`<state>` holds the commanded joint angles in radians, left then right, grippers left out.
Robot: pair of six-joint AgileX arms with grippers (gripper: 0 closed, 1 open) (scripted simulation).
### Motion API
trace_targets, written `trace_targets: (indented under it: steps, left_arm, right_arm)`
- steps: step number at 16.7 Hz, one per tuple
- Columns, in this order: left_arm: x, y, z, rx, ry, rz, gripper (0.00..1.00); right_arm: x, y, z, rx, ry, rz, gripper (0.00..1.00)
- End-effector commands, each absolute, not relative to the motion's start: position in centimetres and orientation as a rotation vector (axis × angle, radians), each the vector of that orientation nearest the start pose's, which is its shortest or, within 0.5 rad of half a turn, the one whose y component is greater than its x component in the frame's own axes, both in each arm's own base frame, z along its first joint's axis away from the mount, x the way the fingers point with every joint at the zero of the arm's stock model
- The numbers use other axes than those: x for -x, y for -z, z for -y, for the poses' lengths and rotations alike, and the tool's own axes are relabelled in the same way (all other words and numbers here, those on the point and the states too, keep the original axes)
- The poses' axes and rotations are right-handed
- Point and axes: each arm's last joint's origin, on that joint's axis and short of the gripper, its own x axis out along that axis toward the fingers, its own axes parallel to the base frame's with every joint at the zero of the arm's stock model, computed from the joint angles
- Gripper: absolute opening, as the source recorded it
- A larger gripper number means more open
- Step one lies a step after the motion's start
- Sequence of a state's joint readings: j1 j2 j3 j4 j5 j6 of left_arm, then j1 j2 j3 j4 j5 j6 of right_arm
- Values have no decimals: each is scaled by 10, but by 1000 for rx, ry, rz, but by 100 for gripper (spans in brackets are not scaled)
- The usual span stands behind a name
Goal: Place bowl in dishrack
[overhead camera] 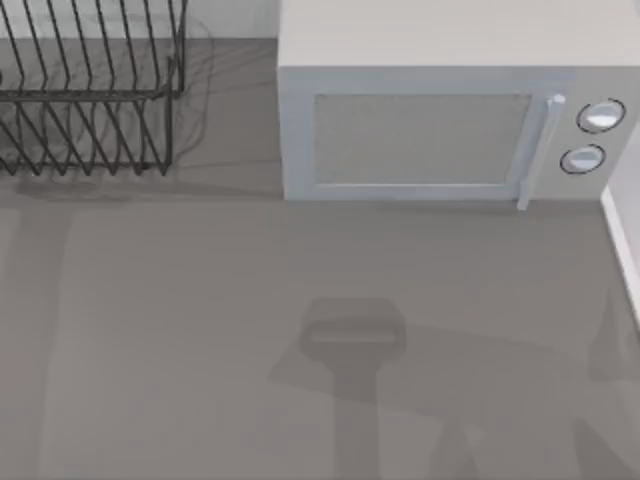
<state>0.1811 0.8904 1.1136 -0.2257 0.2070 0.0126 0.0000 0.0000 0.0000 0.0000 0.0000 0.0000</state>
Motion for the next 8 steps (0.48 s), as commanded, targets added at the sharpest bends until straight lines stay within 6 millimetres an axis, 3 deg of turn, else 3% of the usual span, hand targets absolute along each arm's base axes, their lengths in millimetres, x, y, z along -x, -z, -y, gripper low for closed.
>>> trace_targets:
  steps: [5,8]
  left_arm:
    - [-182,-419,-29,0,21,-1,0]
    - [-203,-413,-31,1,23,-1,0]
  right_arm:
    - [-106,-160,1,0,0,0,100]
    - [-106,-160,1,0,0,0,100]
